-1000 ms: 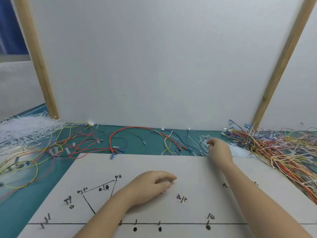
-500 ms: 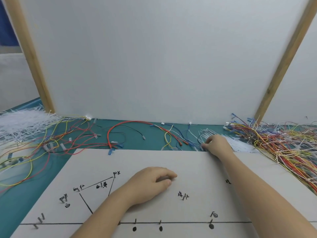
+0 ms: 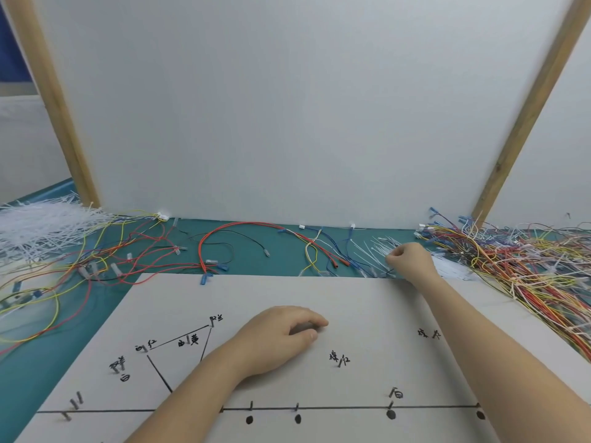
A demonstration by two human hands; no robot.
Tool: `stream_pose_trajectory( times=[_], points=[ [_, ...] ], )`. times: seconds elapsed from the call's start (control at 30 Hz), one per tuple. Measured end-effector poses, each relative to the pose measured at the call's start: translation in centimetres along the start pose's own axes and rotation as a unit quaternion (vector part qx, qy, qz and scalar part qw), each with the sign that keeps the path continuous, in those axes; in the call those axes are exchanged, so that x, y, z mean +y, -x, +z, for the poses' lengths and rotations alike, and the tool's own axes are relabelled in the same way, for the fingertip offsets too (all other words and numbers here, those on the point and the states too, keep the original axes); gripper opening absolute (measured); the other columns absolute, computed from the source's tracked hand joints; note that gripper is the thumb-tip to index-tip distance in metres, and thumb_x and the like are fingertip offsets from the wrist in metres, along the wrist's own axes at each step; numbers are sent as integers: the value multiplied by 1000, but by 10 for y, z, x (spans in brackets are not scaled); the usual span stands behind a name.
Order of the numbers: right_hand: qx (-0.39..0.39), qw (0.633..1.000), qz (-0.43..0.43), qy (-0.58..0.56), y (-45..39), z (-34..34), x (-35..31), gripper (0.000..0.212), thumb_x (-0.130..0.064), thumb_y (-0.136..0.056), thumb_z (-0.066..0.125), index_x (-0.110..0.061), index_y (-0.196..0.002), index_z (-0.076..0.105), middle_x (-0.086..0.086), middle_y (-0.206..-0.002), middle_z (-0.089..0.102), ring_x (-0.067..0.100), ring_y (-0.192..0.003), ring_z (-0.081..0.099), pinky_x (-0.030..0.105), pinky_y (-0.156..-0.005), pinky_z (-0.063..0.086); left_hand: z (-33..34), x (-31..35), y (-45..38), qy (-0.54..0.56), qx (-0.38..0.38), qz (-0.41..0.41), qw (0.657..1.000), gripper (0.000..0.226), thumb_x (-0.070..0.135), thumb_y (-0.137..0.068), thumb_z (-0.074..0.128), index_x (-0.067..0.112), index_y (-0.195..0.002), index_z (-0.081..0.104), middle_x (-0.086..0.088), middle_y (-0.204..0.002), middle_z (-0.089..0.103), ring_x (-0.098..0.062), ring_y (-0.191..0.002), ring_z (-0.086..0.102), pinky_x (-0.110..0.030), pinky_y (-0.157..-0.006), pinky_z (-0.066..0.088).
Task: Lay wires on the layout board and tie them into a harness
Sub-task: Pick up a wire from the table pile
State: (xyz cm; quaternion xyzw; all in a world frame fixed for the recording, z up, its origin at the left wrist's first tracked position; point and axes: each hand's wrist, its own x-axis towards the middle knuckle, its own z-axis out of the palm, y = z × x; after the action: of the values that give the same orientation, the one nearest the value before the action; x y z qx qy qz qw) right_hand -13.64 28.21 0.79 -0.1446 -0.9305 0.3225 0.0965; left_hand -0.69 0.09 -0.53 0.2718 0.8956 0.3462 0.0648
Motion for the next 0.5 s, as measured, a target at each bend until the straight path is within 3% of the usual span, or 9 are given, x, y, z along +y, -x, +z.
stream_pose_trajectory(
  times=[0.1,0.2,0.3,0.5],
  points=[
    [-23,997,3,77,4,8,-2,29,-20,-79,63,-10,-56,49,9,-55,49,27,-60,47,27,-51,31,0,0,1,0,0,0,1000,30,23,-93,49,34,-119,59,26,-120,56,11,-115,44,-8,-95,31],
    [5,997,13,80,2,14,-5,17,-16,-80,62,0,-81,65,16,-81,67,31,-81,61,30,-62,44,0,0,1,4,1,-1,1000,29,23,-93,49,34,-118,60,26,-118,56,9,-115,45,-13,-98,33],
    [39,998,22,54,-2,13,0,14,-13,-84,57,-7,-96,63,13,-96,67,29,-87,56,30,-67,41,-1,0,1,-1,3,2,1000,29,22,-93,49,33,-119,60,24,-119,57,7,-115,45,-16,-100,33],
    [-1,993,79,91,-8,6,7,14,-3,-75,63,0,-86,71,16,-81,65,30,-77,58,25,-61,40,0,1,-1,-10,5,11,1000,29,21,-93,49,31,-119,60,22,-118,58,7,-111,47,-15,-98,34]
  ],
)
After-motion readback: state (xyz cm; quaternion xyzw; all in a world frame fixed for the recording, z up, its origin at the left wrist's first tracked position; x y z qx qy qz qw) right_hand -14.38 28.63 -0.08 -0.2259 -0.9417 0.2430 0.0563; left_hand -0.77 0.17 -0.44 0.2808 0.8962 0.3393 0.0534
